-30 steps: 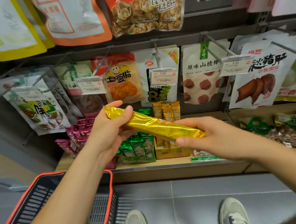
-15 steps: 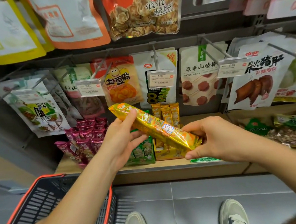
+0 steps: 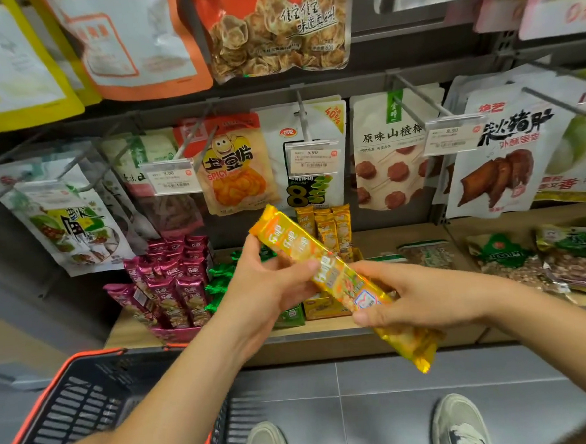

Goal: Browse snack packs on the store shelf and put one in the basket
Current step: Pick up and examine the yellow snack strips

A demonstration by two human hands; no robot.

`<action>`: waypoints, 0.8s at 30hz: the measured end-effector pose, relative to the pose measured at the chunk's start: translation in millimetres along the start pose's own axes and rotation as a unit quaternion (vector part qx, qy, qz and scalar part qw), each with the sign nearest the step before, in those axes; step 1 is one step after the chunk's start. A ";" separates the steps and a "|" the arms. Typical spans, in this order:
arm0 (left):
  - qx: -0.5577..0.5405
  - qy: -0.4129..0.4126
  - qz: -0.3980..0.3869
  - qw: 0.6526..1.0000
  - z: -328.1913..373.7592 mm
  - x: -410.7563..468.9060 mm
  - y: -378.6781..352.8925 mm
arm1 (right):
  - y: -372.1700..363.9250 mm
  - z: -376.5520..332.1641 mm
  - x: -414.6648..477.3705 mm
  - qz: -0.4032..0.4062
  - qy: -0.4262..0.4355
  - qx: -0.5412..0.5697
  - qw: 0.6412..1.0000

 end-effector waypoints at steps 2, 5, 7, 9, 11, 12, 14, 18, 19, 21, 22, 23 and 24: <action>0.055 -0.010 0.010 0.998 0.5 0.1 0.0 | -5.1 7.1 2.6 -0.008 -0.010 -0.052 0.999; 0.131 -0.060 0.032 0.989 14.7 3.6 6.6 | -1.9 18.1 3.9 -0.007 -0.025 -0.115 0.993; 0.140 -0.089 0.020 0.986 22.5 3.3 4.5 | 4.0 21.0 4.6 0.003 -0.027 -0.115 0.993; 0.136 -0.103 0.009 0.985 23.9 3.3 0.7 | 8.7 23.9 5.3 0.012 -0.030 -0.119 0.992; 0.124 -0.104 0.003 0.987 22.4 3.0 -2.9 | 10.9 27.5 6.1 0.018 -0.035 -0.135 0.990; 0.118 -0.105 -0.002 0.987 22.2 2.4 -5.5 | 11.6 28.5 6.6 0.022 -0.035 -0.142 0.989; 0.109 -0.114 -0.010 0.987 23.9 0.9 -12.5 | 11.7 26.8 8.5 0.031 -0.024 -0.121 0.992; 0.089 -0.126 0.035 0.987 25.7 3.5 -24.0 | 17.9 11.7 12.8 0.099 0.010 0.071 0.992; 0.091 -0.122 0.045 0.987 22.7 5.2 -27.9 | 20.5 10.0 14.6 0.124 0.014 0.114 0.986; 0.109 -0.130 0.045 0.985 18.5 5.5 -43.5 | 24.9 8.8 19.6 0.167 0.019 0.221 0.961; 0.135 -0.145 0.037 0.980 16.5 3.4 -54.5 | 26.8 9.0 22.2 0.181 0.021 0.293 0.939; 0.183 -0.168 0.030 0.968 13.2 0.2 -65.9 | 28.9 9.5 24.3 0.193 0.021 0.372 0.908; 0.249 -0.194 0.031 0.948 8.3 -3.6 -76.4 | 31.2 10.5 25.2 0.203 0.018 0.447 0.871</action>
Point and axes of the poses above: each hand's wrist, its own x-axis towards the middle knuckle, its own y-axis out of the back of the hand, z = x × y, the point moved 9 cm from there along x, towards the middle knuckle, and after that the axes turned 4 degrees about z, right-handed, at the moved point
